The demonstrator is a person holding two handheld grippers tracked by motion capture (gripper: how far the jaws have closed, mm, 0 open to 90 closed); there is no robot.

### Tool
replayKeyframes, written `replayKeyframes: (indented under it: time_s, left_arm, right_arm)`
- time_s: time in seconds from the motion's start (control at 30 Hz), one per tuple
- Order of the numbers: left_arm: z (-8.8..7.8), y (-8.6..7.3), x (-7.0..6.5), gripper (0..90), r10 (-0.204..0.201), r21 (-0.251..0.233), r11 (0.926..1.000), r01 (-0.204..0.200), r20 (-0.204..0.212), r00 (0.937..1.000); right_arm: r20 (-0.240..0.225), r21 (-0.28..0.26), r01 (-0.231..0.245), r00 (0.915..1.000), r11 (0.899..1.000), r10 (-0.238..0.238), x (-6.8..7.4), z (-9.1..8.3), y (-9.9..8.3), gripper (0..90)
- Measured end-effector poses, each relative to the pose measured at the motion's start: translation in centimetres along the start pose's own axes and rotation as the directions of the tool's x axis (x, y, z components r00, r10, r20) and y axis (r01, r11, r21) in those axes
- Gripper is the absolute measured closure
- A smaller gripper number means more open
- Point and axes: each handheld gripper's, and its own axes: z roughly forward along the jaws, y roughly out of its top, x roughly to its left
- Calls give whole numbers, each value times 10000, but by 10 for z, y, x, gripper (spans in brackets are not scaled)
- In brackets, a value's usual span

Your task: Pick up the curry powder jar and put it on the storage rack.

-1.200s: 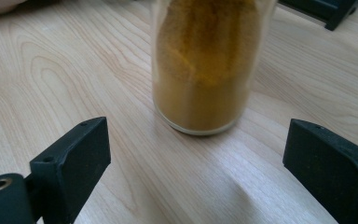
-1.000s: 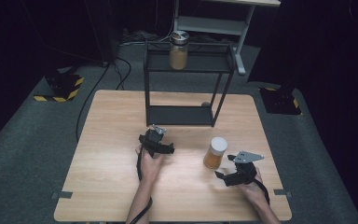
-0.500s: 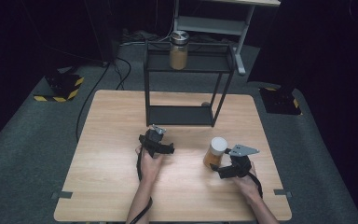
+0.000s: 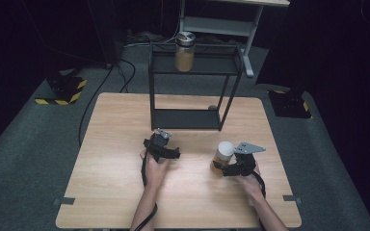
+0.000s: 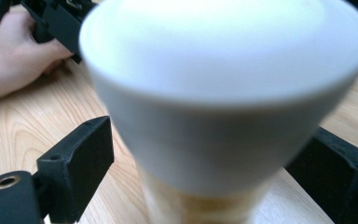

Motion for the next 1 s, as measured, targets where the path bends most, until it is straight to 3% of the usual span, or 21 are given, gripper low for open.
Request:
replayKeyframes:
  time_s: [0.3,0.7,1.0]
  left_arm:
    - [0,0,0,2,2,1,10000,-2,1,10000]
    - [0,0,0,2,1,-1,10000,-1,2,10000]
    - [0,0,0,2,-1,0,10000,1,-1,10000]
  right_arm:
    - [-8,-154,-116,9999,9998,116,0,6,4,145]
    - [-13,-236,-34,10000,9997,34,0,9,1,281]
    - [328,-338,216,9993,9992,-205,6,7,-1,337]
